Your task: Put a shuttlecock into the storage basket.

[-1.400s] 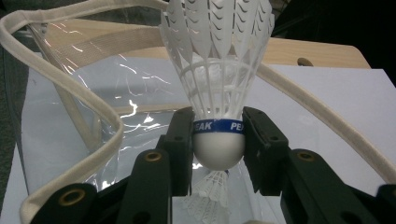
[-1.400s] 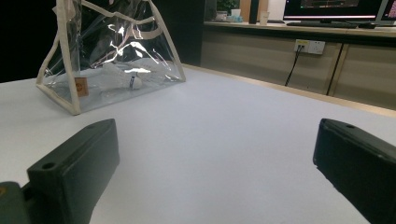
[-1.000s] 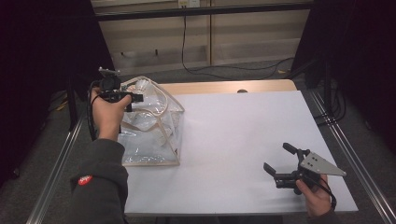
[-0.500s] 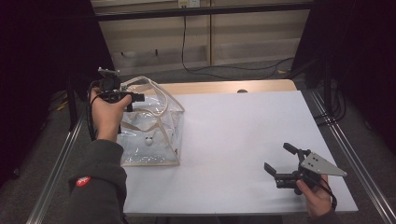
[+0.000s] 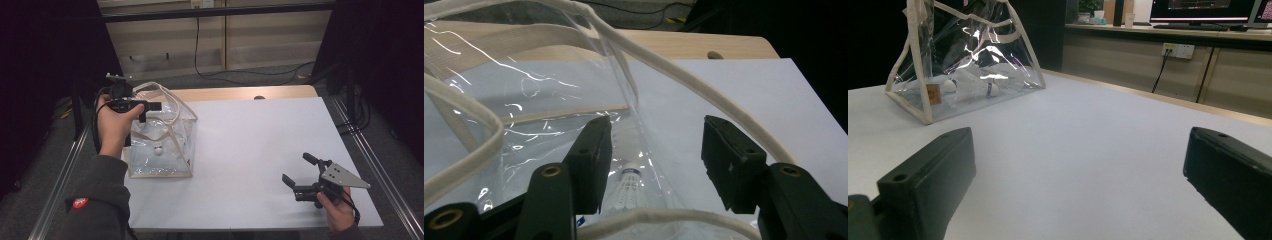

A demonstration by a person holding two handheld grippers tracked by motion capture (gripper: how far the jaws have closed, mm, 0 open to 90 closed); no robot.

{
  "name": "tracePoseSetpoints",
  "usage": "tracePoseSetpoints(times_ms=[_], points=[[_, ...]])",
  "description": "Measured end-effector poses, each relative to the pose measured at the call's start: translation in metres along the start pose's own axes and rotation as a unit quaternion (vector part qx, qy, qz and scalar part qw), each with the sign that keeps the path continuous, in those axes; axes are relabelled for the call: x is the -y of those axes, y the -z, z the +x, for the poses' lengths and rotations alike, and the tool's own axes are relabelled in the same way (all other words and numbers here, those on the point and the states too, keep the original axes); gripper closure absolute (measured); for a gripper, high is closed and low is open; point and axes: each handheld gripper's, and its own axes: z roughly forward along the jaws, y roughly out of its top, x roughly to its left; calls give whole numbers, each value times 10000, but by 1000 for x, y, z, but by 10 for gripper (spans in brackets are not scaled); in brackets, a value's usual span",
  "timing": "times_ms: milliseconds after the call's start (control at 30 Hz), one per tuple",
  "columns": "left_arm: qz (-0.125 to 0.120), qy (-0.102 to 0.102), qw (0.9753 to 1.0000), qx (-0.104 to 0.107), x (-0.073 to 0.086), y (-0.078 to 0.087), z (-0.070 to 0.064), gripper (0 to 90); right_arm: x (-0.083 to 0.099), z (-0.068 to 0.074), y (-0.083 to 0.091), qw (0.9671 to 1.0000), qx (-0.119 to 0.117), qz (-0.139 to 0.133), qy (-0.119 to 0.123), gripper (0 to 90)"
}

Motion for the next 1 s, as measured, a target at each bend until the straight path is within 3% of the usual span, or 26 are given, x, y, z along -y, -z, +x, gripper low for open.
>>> tracePoseSetpoints(times_ms=[133, 333, 633, 1000], points=[[-34, 25, 9999, 138, 3, 1, -5, 392, -1, 0, -2, 10000, -46, -5, 12, 3], [-3, -141, 9990, 433, 8, 3, -14, 320, 0, 2, -3, 10000, -78, 6, 25, 3], [105, -614, 9934, 960, 16, 11, -34, 254, -1, 3, -1, 10000, -37, 18, 54, 3], [130, -804, 9889, 1244, 18, 21, -46, 230, 0, 2, -1, 10000, -26, 39, 68, 3]])
